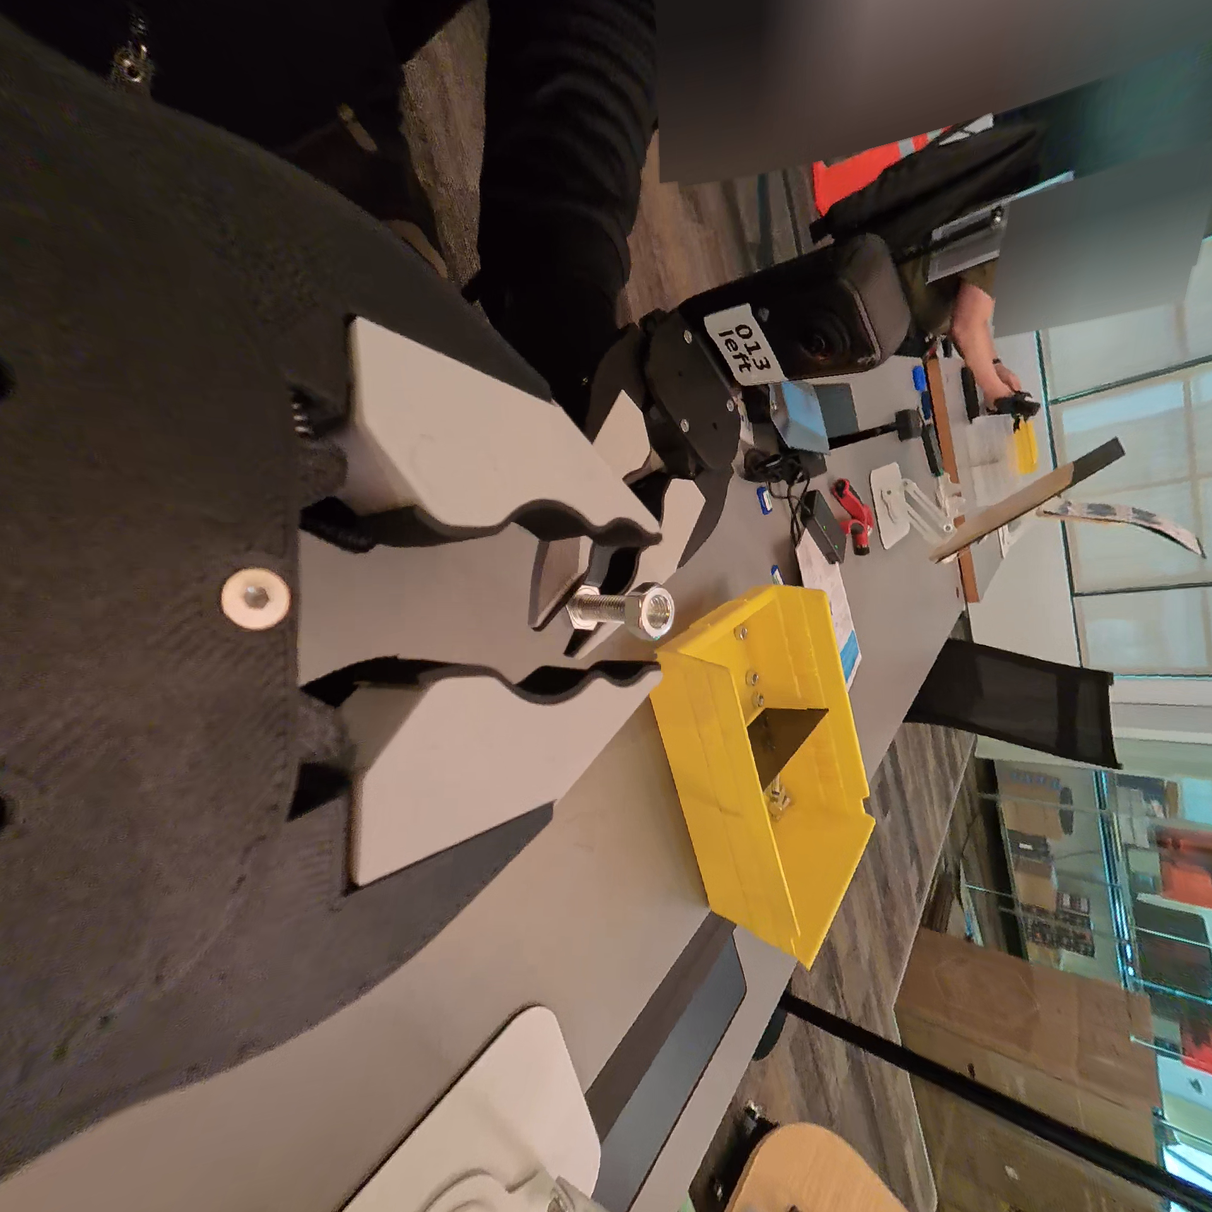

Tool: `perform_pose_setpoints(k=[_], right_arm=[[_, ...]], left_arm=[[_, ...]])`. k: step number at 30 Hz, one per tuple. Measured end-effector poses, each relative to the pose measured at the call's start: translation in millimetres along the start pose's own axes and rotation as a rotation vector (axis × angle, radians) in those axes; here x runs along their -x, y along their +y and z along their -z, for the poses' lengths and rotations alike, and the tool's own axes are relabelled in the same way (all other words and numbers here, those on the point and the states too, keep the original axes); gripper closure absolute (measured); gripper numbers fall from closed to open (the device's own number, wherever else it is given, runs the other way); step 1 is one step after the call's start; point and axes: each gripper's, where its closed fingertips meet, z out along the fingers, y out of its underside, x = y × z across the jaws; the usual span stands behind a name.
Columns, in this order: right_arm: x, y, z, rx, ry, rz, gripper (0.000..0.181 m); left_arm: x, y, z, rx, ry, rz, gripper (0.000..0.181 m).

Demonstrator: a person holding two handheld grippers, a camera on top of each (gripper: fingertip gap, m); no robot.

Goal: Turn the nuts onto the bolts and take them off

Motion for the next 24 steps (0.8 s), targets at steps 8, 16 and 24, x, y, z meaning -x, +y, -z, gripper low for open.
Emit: perform_pose_setpoints(k=[8, 16, 24], right_arm=[[20.4, 2.7, -0.4, 0.005, -0.11, 0.021, 0.168], [10.6, 8.5, -7.0, 0.027, -0.075, 0.002, 0.14], [9.4, 1.5, 0.0, -0.027, -0.069, 0.002, 0.141]], left_arm=[[1.9, -1.3, 1.2, -0.004, -0.004, 0.005, 0.165], [-1.0, -1.1, 0.5, -0.001, 0.004, 0.001, 0.165], [-1.8, -1.0, 0.4, 0.0, 0.007, -0.002, 0.165]])
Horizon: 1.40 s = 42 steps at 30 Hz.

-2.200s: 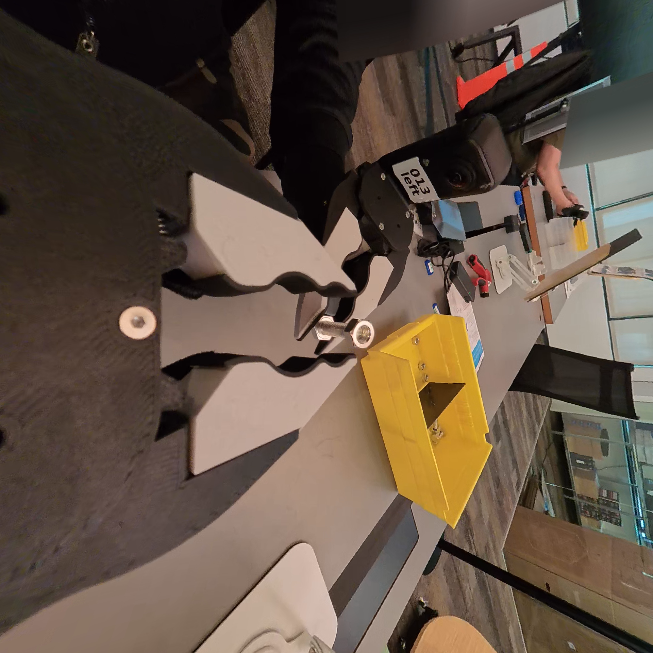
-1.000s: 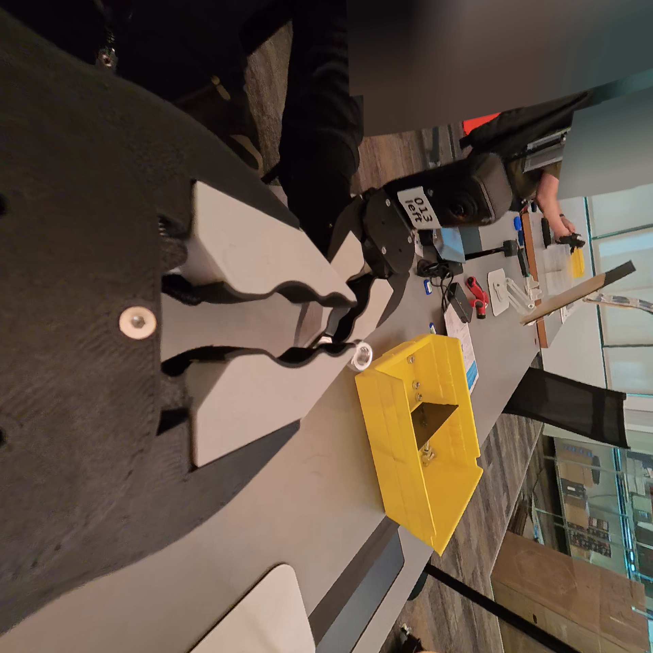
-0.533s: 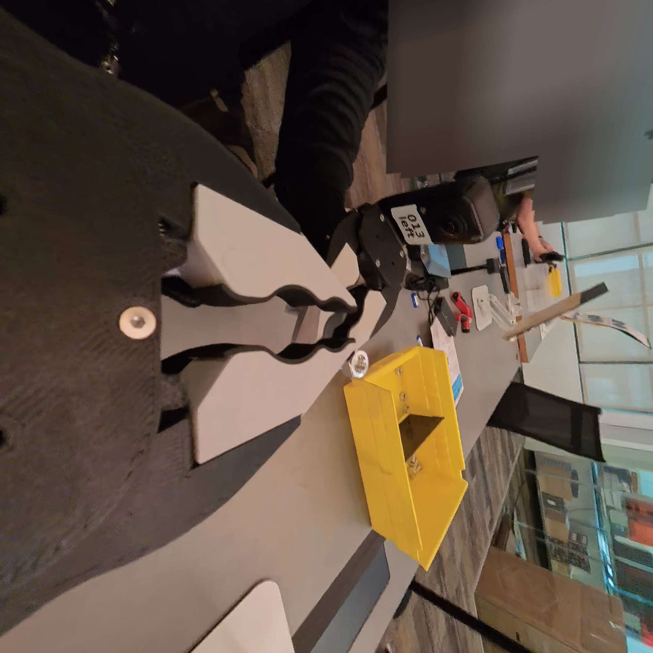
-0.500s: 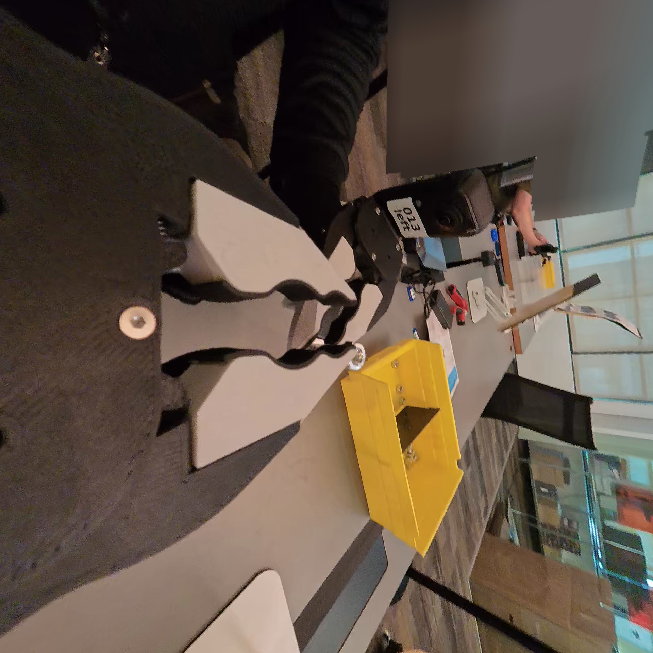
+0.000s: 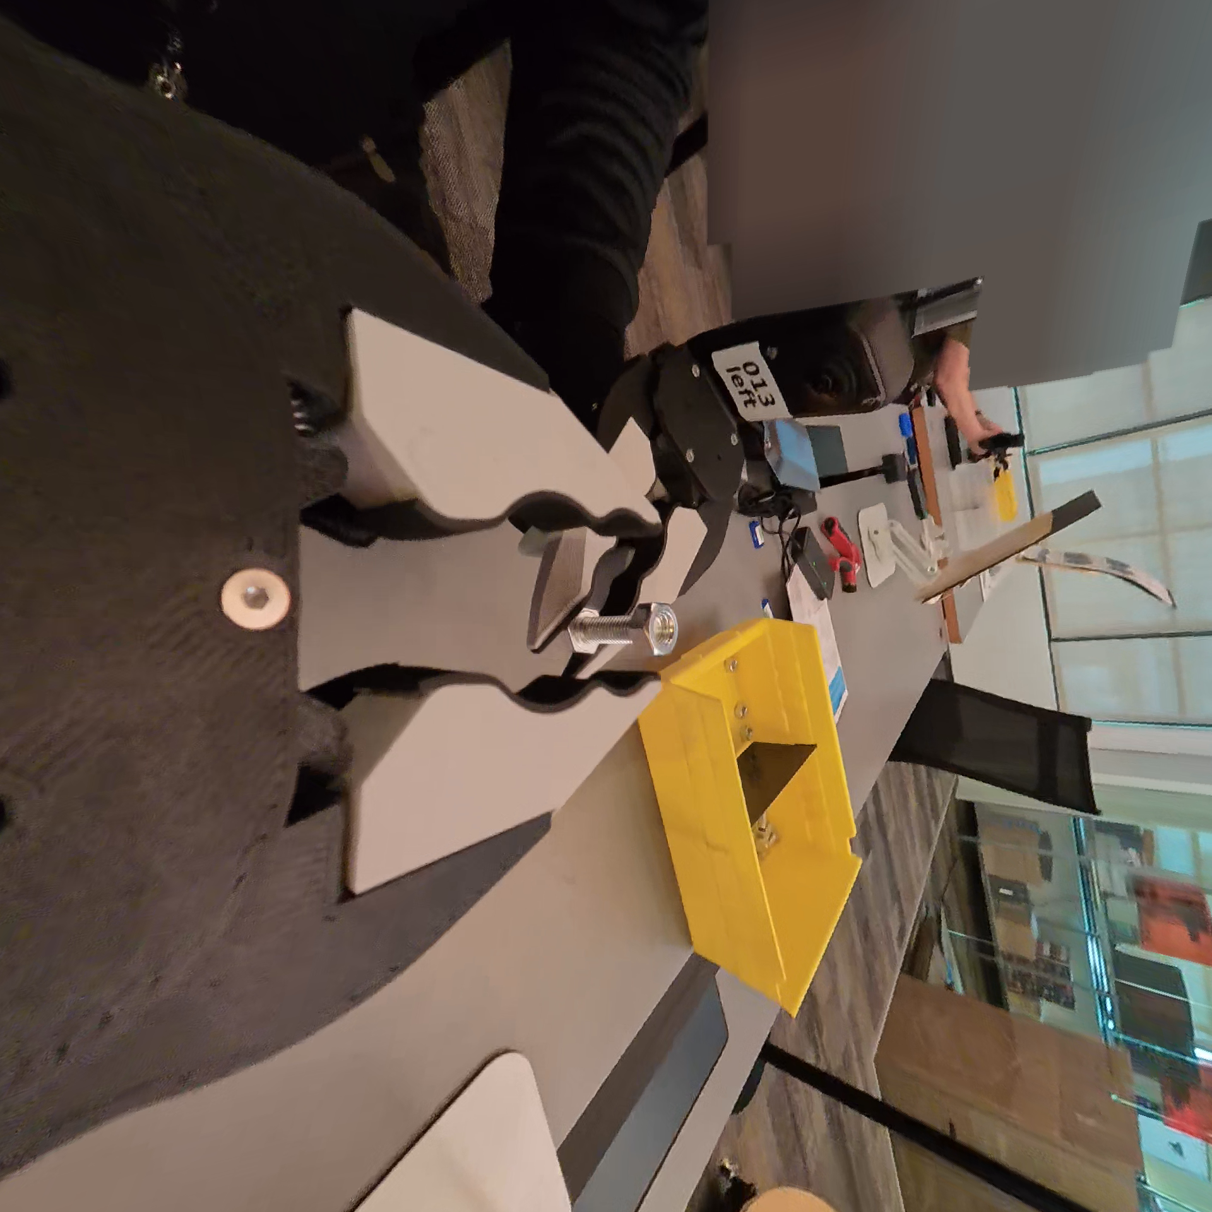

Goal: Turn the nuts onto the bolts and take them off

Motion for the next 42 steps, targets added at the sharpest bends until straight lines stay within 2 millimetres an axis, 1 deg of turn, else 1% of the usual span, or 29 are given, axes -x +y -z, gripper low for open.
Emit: perform_pose_setpoints(k=[3, 4, 5, 6, 7, 8, 11, 12, 16, 17, 18, 19, 20, 21, 24, 25, 26, 27, 28, 29, 30, 31, 32, 35, 36, 38, 40, 41, 42], right_arm=[[4.5, 5.5, -4.9, 0.025, -0.023, 0.003, 0.139], [8.5, 5.9, -4.5, 0.024, -0.046, 0.007, 0.151], [16.5, 5.8, -2.2, 0.023, -0.098, 0.012, 0.181], [20.2, 4.2, 0.1, 0.012, -0.123, 0.011, 0.181], [18.6, 2.4, 1.3, -0.001, -0.117, 0.005, 0.18], [15.0, 1.4, 1.9, -0.008, -0.099, -0.001, 0.171], [2.5, 1.1, 0.0, -0.009, -0.022, -0.006, 0.138], [0.9, 2.2, -1.3, -0.001, -0.009, -0.003, 0.134], [5.9, 7.6, -6.3, 0.027, -0.022, 0.017, 0.134], [8.8, 8.2, -5.5, 0.029, -0.037, 0.023, 0.145], [15.9, 8.4, -2.7, 0.029, -0.081, 0.036, 0.18], [20.9, 7.1, 0.2, 0.021, -0.114, 0.035, 0.181], [20.5, 5.4, 2.2, 0.01, -0.116, 0.025, 0.181], [17.4, 4.1, 3.2, 0.0, -0.102, 0.017, 0.175], [5.4, 1.8, 1.3, -0.015, -0.03, 0.013, 0.135], [5.3, 3.1, -1.1, -0.005, -0.027, 0.015, 0.127], [7.1, 5.9, -3.7, 0.013, -0.037, 0.017, 0.126], [10.4, 8.1, -5.1, 0.024, -0.053, 0.022, 0.131], [16.0, 9.4, -4.4, 0.028, -0.087, 0.028, 0.155], [26.9, 10.4, -2.0, 0.033, -0.16, 0.027, 0.181], [30.7, 10.2, -0.3, 0.031, -0.188, 0.019, 0.181], [27.6, 9.1, 0.0, 0.021, -0.169, 0.018, 0.181], [23.1, 7.3, 0.3, 0.008, -0.141, 0.023, 0.173], [6.8, 5.4, -2.6, 0.003, -0.04, 0.021, 0.134], [4.7, 6.9, -4.5, 0.012, -0.026, 0.026, 0.127], [8.0, 11.5, -7.1, 0.037, -0.047, 0.027, 0.134], [21.1, 13.7, -4.2, 0.048, -0.138, 0.025, 0.181], [22.0, 13.8, -3.1, 0.046, -0.149, 0.017, 0.181], [18.1, 13.2, -3.0, 0.038, -0.127, 0.013, 0.176]], left_arm=[[-1.6, 0.8, -0.9, 0.004, 0.006, 0.001, 0.165], [-1.2, 0.9, -0.6, 0.004, 0.004, 0.0, 0.165], [-0.1, 1.0, -0.1, 0.004, 0.001, 0.002, 0.165], [1.1, 1.1, 0.4, 0.005, -0.001, 0.009, 0.165], [2.2, 0.0, 0.9, 0.0, -0.003, 0.012, 0.165], [2.3, -0.2, 1.1, 0.001, -0.003, 0.009, 0.165], [-0.6, 1.3, -0.3, 0.011, 0.004, -0.003, 0.165], [-1.6, 2.2, -1.0, 0.015, 0.008, 0.0, 0.165], [-2.3, 3.6, -1.8, 0.023, 0.01, 0.003, 0.165], [-1.6, 4.2, -1.8, 0.026, 0.008, 0.005, 0.165], [-0.7, 4.1, -1.4, 0.025, 0.007, 0.01, 0.165], [0.4, 4.5, -1.2, 0.027, 0.004, 0.016, 0.165], [0.9, 4.1, -0.9, 0.024, 0.003, 0.016, 0.165], [0.8, 3.9, -1.0, 0.024, 0.004, 0.016, 0.165], [-1.3, 4.9, -2.3, 0.028, 0.011, 0.014, 0.165], [-2.0, 5.4, -2.6, 0.029, 0.013, 0.015, 0.165], [-2.2, 5.7, -3.0, 0.03, 0.014, 0.016, 0.165], [-2.1, 6.0, -3.1, 0.032, 0.013, 0.016, 0.165], [-2.0, 6.4, -3.1, 0.035, 0.013, 0.015, 0.165], [-1.2, 6.2, -2.7, 0.033, 0.011, 0.017, 0.165], [-0.5, 6.1, -2.4, 0.032, 0.01, 0.022, 0.165], [0.0, 5.5, -2.0, 0.03, 0.009, 0.022, 0.165], [0.0, 5.4, -2.1, 0.031, 0.01, 0.02, 0.165], [-1.7, 6.7, -3.0, 0.036, 0.014, 0.016, 0.165], [-2.3, 7.1, -3.3, 0.036, 0.017, 0.018, 0.165], [-2.4, 7.7, -3.5, 0.041, 0.016, 0.016, 0.165], [-0.9, 7.8, -2.7, 0.039, 0.012, 0.019, 0.165], [0.0, 7.6, -2.2, 0.038, 0.011, 0.024, 0.165], [0.6, 6.8, -1.8, 0.035, 0.011, 0.026, 0.165]])
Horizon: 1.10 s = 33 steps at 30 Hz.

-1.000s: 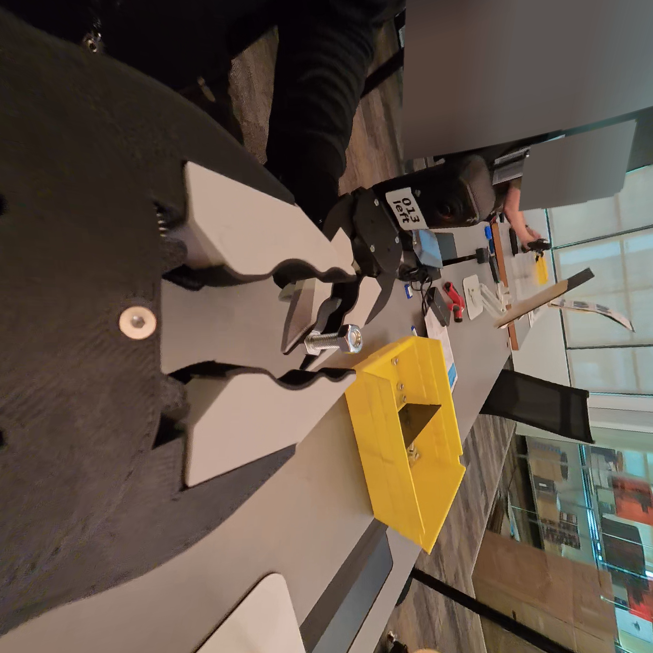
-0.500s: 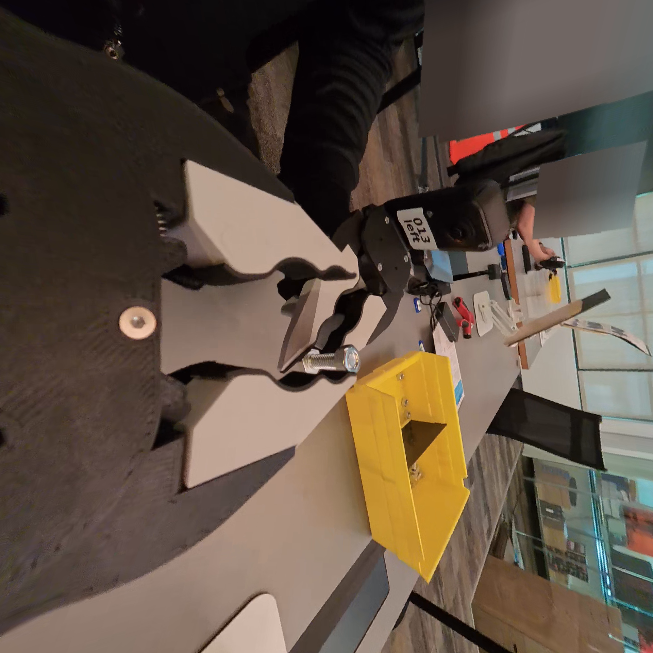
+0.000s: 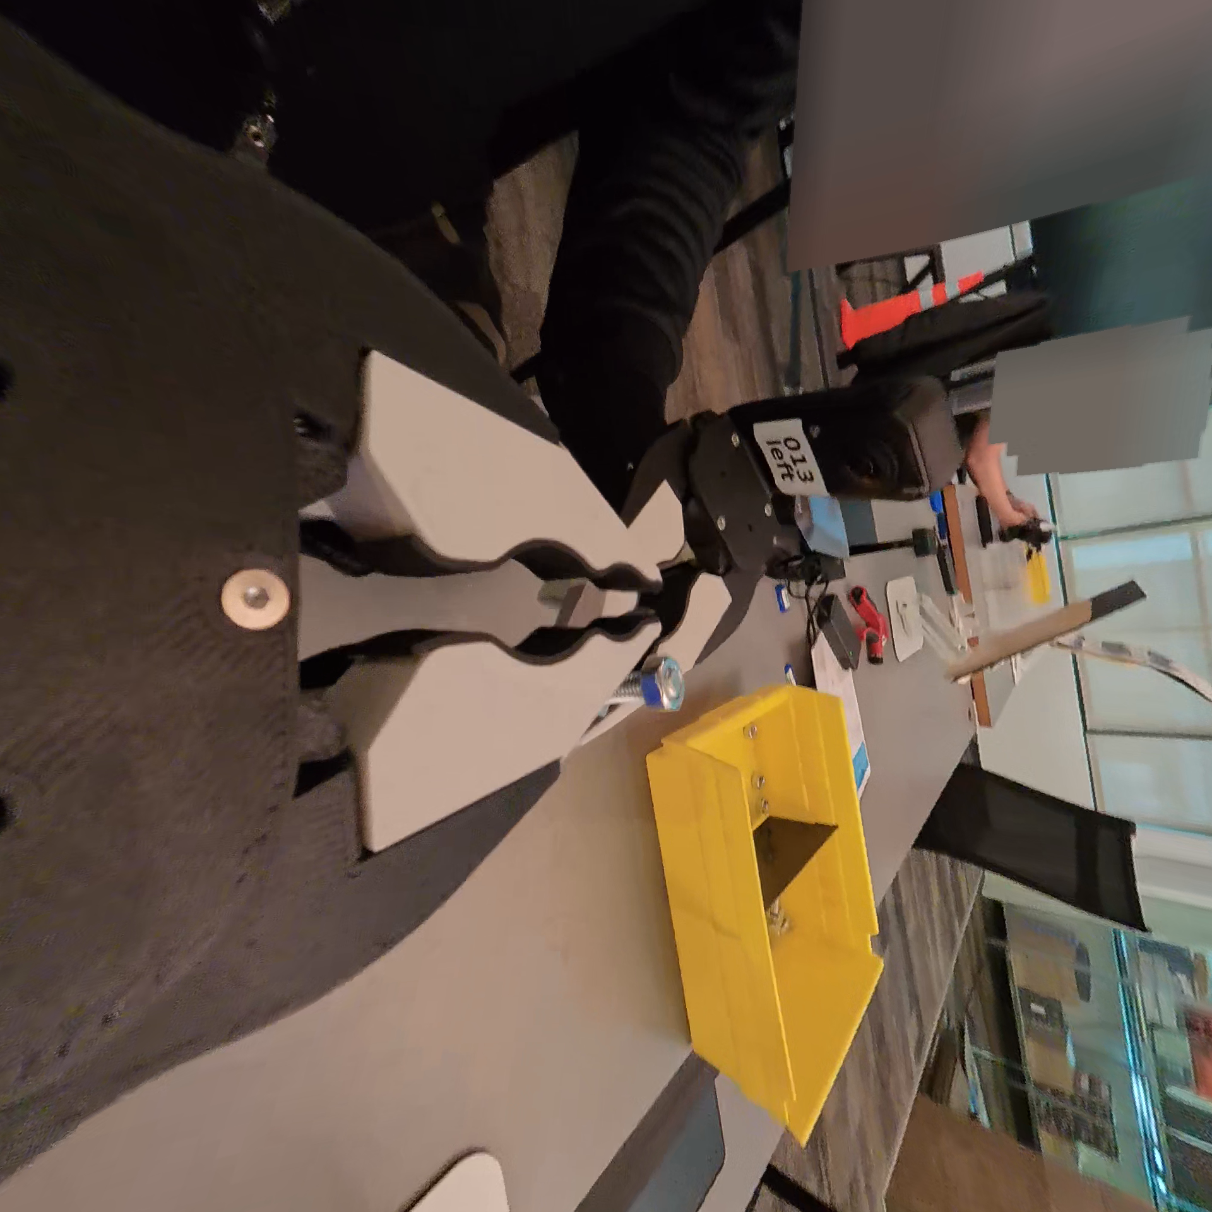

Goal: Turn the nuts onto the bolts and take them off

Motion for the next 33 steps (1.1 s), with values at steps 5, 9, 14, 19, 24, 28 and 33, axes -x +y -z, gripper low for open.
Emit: perform_pose_setpoints(k=[5, 9, 14, 19, 24, 28, 33], right_arm=[[-12.5, -1.2, -2.6, -0.011, 0.088, 0.009, 0.128], [5.2, 3.6, -2.5, 0.016, -0.024, 0.011, 0.181], [-14.4, -2.8, -0.1, -0.031, 0.1, 0.007, 0.129], [6.9, 7.1, -4.7, 0.032, -0.025, 0.025, 0.181], [-12.8, 1.7, -3.1, -0.012, 0.094, 0.011, 0.126], [2.9, 9.9, -6.4, 0.046, 0.009, 0.041, 0.181], [-13.2, 4.0, -1.9, 0.003, 0.087, 0.017, 0.148]], left_arm=[[-1.8, 1.3, -1.0, 0.005, 0.007, -0.002, 0.165], [-1.2, 1.9, -0.9, 0.009, 0.005, 0.0, 0.165], [-1.5, 1.5, -0.8, 0.008, 0.008, 0.0, 0.165], [-2.6, 2.4, -1.5, 0.012, 0.01, -0.002, 0.165], [-2.2, 2.1, -1.2, 0.011, 0.011, -0.001, 0.165], [-3.2, 3.0, -1.9, 0.014, 0.014, -0.004, 0.165], [-2.9, 2.2, -1.4, 0.011, 0.016, -0.001, 0.165]])
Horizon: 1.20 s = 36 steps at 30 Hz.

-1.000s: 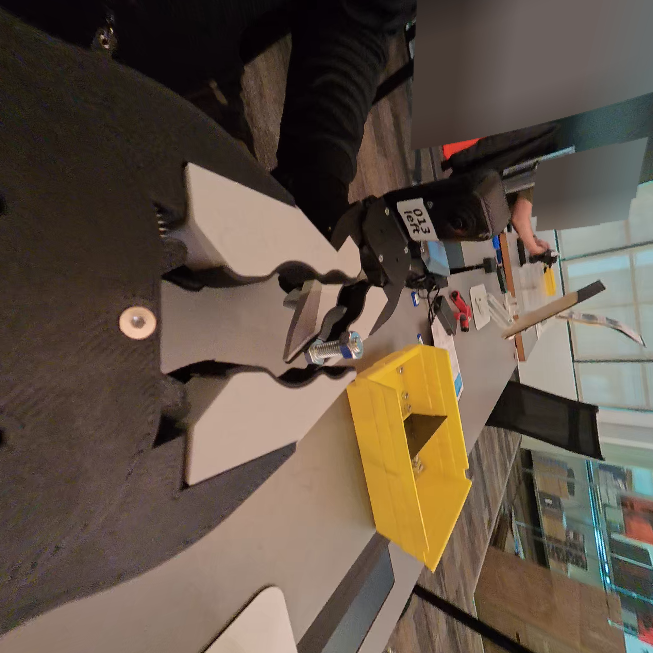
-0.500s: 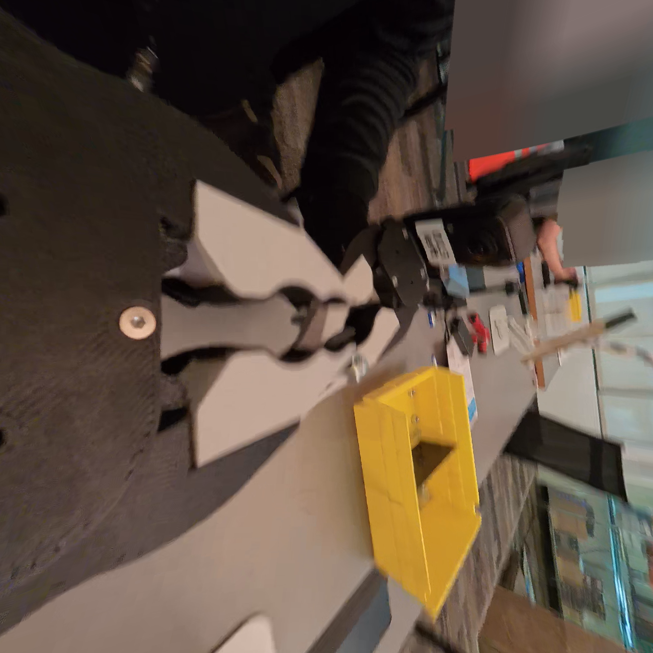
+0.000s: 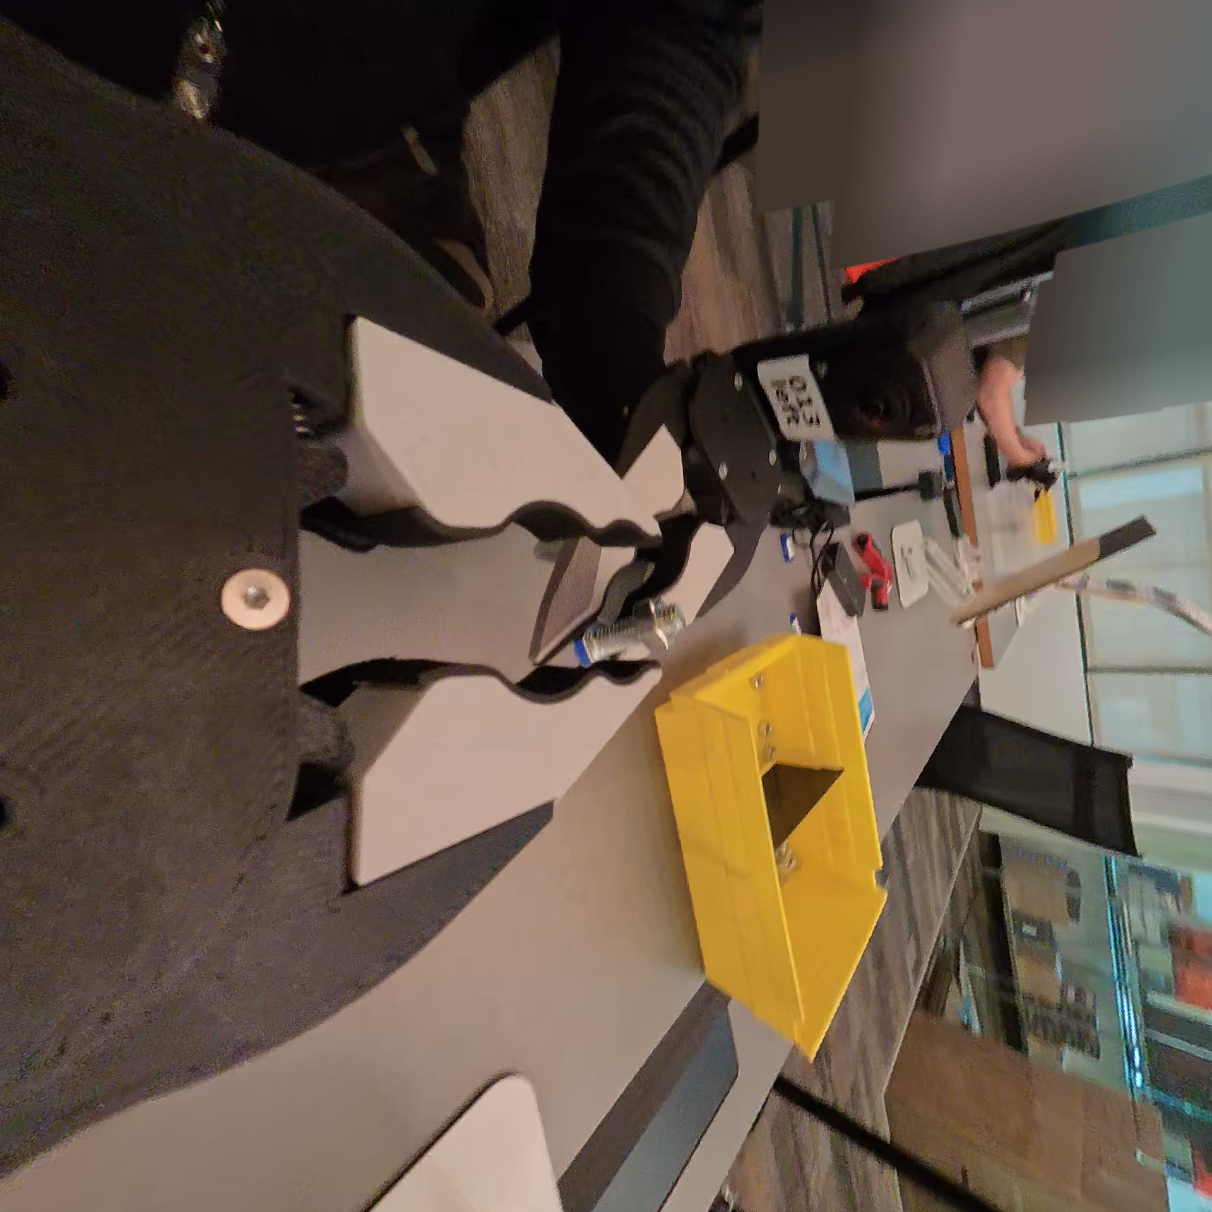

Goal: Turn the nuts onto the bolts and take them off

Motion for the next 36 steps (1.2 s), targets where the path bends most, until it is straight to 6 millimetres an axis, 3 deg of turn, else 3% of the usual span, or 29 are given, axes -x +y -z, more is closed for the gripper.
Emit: perform_pose_setpoints(k=[4, 7, 12, 16, 19, 22, 26, 28, 32, 36], right_arm=[[-6.8, 10.8, -7.1, 0.075, 0.04, 0.048, 0.145], [-7.9, 21.7, -14.0, 0.134, 0.052, 0.087, 0.167], [-11.7, 16.3, -10.9, 0.09, 0.075, 0.072, 0.171], [-25.3, -0.5, 5.8, 0.013, 0.118, 0.035, 0.174], [-60.0, -18.8, 40.9, 0.0, 0.23, 0.034, 0.174], [-111.9, -35.0, 100.6, -0.011, 0.401, 0.01, 0.174], [-187.0, -22.9, 193.1, 0.057, 0.648, -0.056, 0.174], [-212.9, -10.4, 230.6, 0.078, 0.723, -0.098, 0.174], [-240.0, 11.6, 281.3, 0.109, 0.834, -0.14, 0.174], [-242.0, 25.0, 298.9, 0.098, 0.857, -0.174, 0.174]], left_arm=[[-3.7, 0.4, -1.0, 0.007, 0.011, -0.014, 0.165], [-6.8, 0.9, -1.8, 0.012, 0.02, -0.026, 0.165], [-10.1, -4.8, -1.6, -0.01, 0.074, 0.054, 0.164], [-8.5, -1.9, -5.9, 0.015, 0.017, 0.005, 0.15], [-5.7, 0.8, -4.3, 0.012, 0.015, 0.009, 0.16], [-2.6, -0.6, 0.8, 0.002, 0.028, 0.007, 0.181], [5.3, 2.0, 3.0, 0.001, 0.018, 0.035, 0.181], [5.5, 4.8, 2.2, 0.005, 0.022, 0.043, 0.181], [3.4, 11.2, -1.2, 0.025, 0.036, 0.052, 0.181], [2.2, 16.5, -4.9, 0.043, 0.044, 0.059, 0.181]])
